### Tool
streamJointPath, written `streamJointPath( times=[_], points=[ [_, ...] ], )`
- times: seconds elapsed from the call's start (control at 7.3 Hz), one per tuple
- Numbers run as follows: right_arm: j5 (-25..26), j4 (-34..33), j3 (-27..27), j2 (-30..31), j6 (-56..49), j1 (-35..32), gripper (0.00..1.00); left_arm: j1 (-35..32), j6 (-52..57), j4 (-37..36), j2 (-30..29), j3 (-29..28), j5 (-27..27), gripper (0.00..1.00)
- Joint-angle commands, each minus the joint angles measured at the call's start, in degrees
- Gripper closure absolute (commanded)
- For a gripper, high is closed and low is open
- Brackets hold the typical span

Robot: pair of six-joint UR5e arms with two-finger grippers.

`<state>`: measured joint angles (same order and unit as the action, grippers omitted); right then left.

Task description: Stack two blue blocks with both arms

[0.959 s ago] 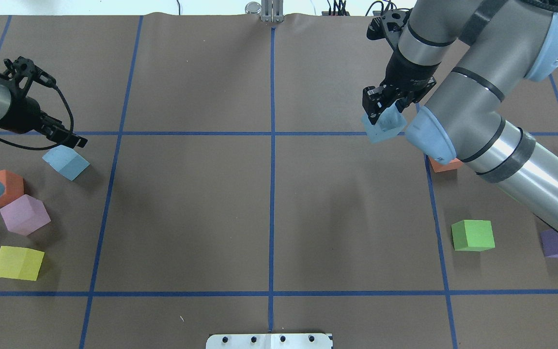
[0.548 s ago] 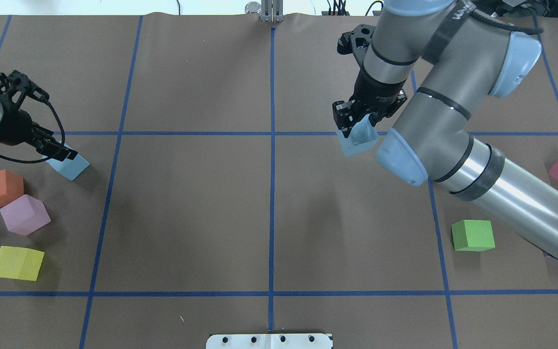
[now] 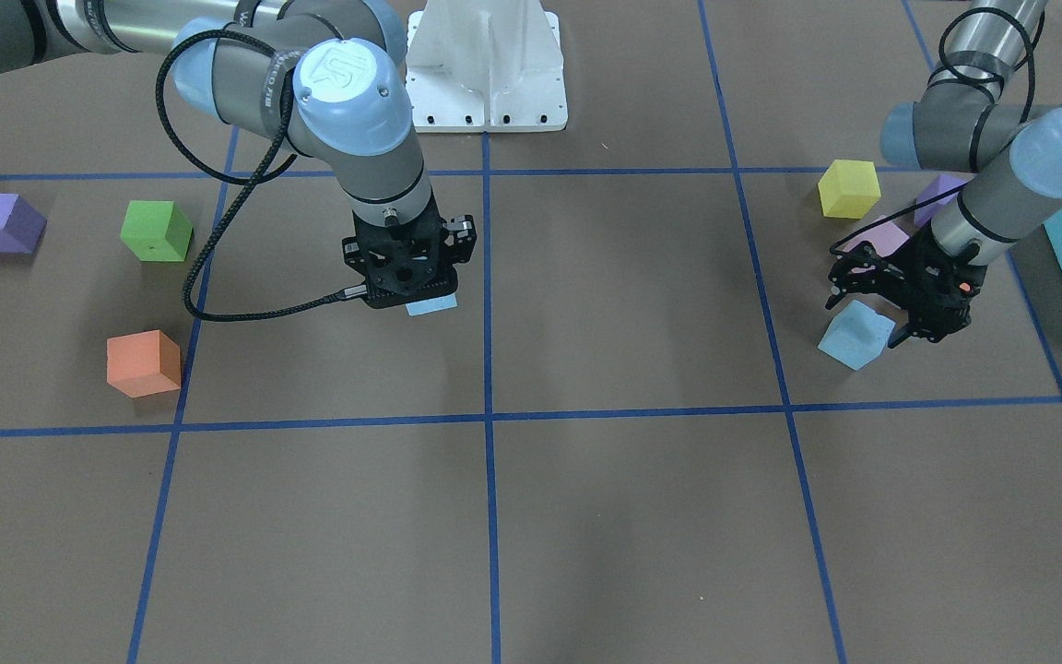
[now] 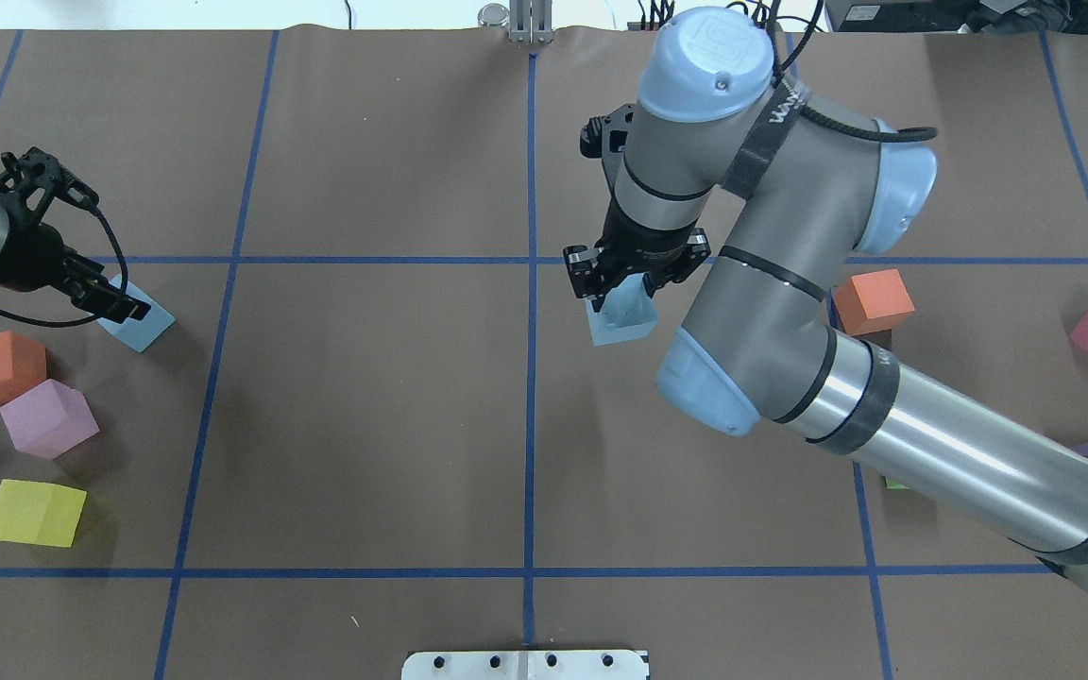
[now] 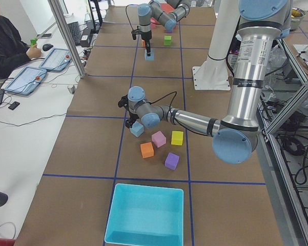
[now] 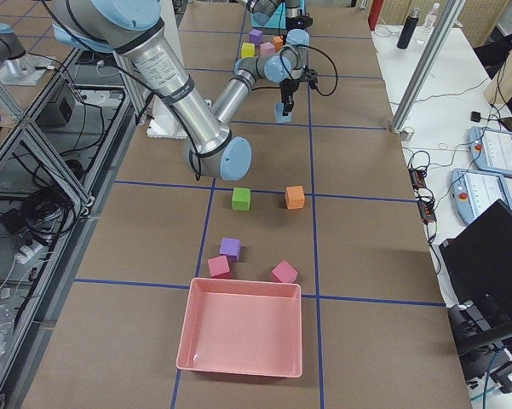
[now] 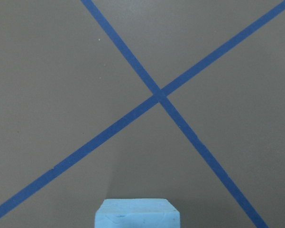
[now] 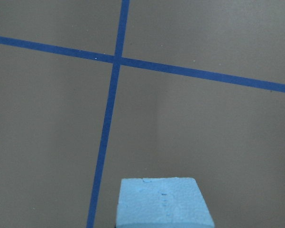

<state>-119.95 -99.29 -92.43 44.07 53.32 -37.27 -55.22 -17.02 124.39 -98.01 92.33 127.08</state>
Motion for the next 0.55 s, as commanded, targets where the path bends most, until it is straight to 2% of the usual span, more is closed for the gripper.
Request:
streamJointPath(
  times=[0.0, 0.14, 0.41],
  points=[
    [0.4, 0.9, 1.3, -0.6, 0.7, 1.1, 0.57, -0.3, 2.9, -5.9, -2.3, 0.6, 0.5, 0.03],
    [0.6, 1.0, 1.5, -0.6, 1.4, 1.8, 0.57, -0.4, 5.0, -9.6, -2.4, 0.6, 0.0, 0.03],
    [1.9, 2.9, 3.8, -2.0, 3.4, 3.0, 0.57, -0.3, 6.6, -10.2, -2.0, 0.0, 0.0, 0.03]
  ],
)
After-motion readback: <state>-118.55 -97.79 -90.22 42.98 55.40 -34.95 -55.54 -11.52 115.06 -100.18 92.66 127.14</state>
